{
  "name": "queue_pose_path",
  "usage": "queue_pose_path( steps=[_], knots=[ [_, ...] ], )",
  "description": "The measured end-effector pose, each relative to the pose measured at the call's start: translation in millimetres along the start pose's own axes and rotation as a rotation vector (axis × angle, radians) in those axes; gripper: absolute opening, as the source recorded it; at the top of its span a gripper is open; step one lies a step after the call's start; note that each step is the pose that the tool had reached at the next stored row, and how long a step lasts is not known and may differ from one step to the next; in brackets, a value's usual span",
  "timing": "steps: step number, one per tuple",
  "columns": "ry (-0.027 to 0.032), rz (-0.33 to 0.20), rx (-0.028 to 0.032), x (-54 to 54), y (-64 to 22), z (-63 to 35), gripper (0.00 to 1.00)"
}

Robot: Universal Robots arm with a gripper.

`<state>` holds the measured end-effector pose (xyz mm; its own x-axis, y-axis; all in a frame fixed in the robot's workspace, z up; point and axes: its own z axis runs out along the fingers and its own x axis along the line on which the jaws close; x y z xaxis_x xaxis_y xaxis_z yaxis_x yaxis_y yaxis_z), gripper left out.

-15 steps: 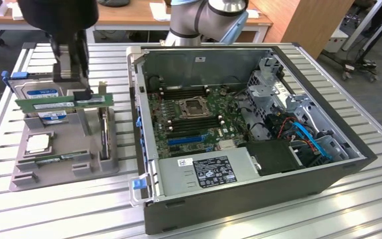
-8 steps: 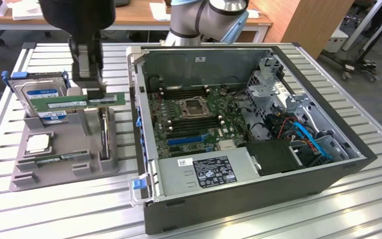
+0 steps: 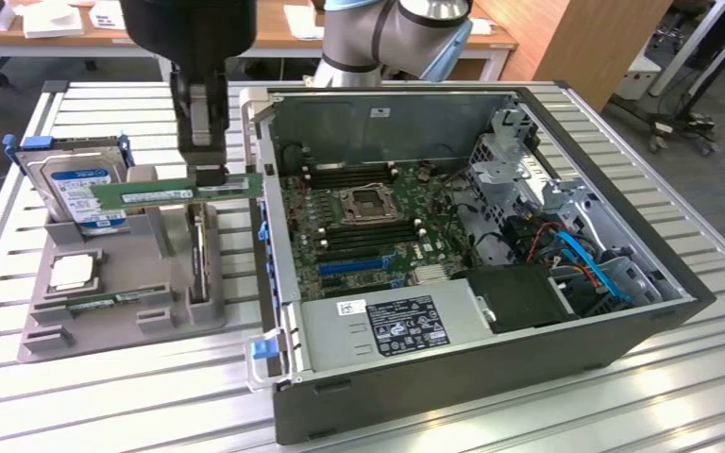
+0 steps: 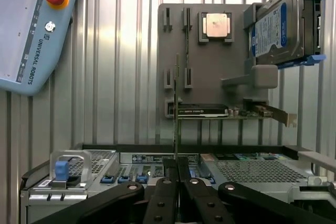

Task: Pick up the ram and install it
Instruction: 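Pick up the ram and move it above insertion slot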

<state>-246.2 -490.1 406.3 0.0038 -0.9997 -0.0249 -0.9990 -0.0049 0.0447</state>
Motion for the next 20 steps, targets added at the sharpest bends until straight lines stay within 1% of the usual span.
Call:
queue_pose_path(
  steps=[7, 15, 20],
  knots=[
    [0.0000, 0.000, 0.0000, 0.0, -14.4, -0.6, 0.11],
    [0.0001, 0.000, -0.0001, 0.1, -34.8, -1.6, 0.11],
    [-0.0001, 0.000, 0.0000, 0.2, -45.7, -2.0, 0.11]
  ],
)
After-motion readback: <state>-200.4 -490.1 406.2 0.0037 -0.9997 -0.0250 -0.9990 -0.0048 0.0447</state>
